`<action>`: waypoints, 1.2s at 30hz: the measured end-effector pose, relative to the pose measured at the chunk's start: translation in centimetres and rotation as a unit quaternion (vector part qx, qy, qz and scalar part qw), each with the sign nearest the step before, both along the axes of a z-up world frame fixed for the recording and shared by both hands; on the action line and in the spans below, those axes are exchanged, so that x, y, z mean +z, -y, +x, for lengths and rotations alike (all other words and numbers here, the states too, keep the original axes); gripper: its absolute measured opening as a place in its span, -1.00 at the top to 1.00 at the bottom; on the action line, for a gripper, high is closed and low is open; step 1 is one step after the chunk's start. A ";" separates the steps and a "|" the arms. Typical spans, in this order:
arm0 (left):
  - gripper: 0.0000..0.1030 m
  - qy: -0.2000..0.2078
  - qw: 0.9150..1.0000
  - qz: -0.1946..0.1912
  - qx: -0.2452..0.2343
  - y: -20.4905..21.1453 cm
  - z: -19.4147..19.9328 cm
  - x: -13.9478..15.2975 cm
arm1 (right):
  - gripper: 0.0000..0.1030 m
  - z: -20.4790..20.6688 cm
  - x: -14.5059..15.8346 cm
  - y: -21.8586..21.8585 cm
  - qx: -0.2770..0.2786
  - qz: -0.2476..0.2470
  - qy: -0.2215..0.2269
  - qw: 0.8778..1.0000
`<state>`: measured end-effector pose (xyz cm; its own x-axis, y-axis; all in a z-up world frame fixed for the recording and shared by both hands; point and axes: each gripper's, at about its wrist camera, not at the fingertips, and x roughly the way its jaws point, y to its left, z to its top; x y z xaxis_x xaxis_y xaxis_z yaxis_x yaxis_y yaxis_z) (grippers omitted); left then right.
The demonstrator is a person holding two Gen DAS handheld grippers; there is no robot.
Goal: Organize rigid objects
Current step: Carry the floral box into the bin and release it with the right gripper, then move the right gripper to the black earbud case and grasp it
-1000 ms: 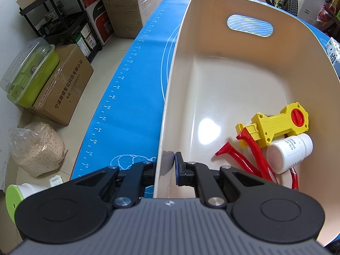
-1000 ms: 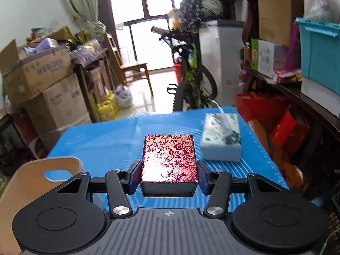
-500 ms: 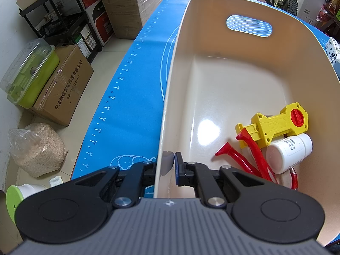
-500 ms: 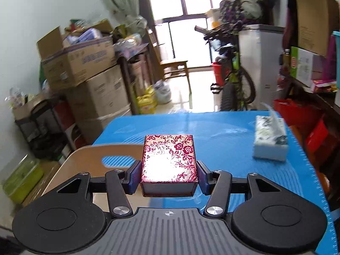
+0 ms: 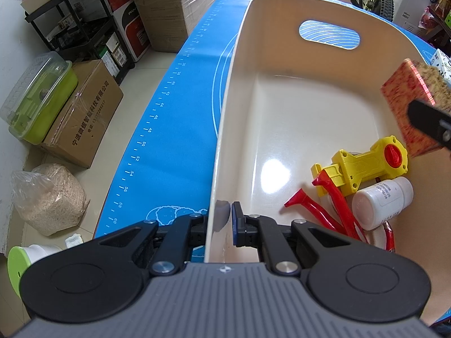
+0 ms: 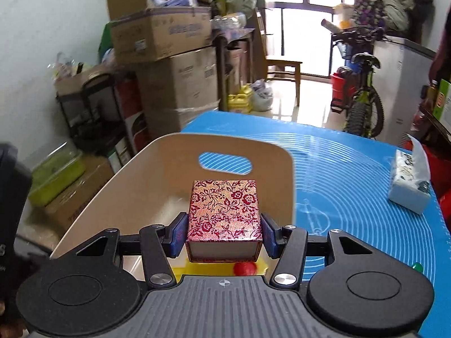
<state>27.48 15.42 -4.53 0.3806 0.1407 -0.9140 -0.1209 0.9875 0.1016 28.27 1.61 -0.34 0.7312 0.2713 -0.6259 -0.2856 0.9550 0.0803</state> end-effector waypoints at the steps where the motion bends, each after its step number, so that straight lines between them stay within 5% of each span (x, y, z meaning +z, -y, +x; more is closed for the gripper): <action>1: 0.78 0.000 1.000 0.000 0.000 0.0 0.0 0.0 | -0.13 -0.1 -0.1 -0.4 0.007 -0.003 -0.003 1.000; 13: 0.78 0.000 1.000 0.000 0.000 0.1 0.1 0.0 | -0.13 -0.4 -2.2 -2.6 0.061 -0.047 -0.065 0.995; 20: 0.78 0.000 1.000 -0.001 0.000 0.1 0.1 0.0 | -0.41 -0.5 -1.3 -1.5 0.064 -0.028 -0.063 0.996; 31: 0.78 0.000 1.000 -0.001 0.000 0.1 0.1 0.1 | -0.79 0.2 1.9 3.0 0.004 0.017 -0.021 1.000; 36: 0.78 0.000 1.000 -0.001 0.000 0.1 0.0 0.1 | -0.81 1.1 2.5 6.6 -0.043 0.028 -0.007 0.999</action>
